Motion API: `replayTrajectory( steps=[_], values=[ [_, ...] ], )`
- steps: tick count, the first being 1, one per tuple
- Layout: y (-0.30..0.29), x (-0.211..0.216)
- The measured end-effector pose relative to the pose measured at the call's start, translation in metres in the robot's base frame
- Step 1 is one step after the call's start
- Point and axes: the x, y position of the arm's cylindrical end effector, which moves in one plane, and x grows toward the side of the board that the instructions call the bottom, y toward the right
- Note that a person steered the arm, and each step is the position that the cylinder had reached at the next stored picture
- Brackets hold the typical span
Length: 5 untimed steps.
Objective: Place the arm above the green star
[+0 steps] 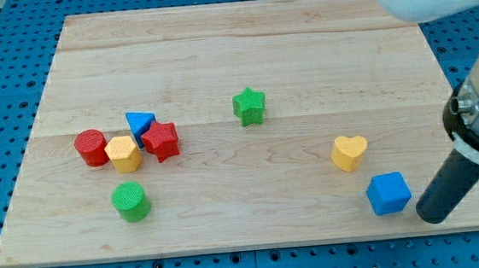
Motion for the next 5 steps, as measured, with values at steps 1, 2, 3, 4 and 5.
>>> replayTrajectory(
  steps=[1, 2, 3, 4, 5],
  values=[
    [0.001, -0.006],
    [0.018, -0.011],
    [-0.027, -0.026],
    [-0.011, -0.021],
    [0.034, -0.057]
  ],
)
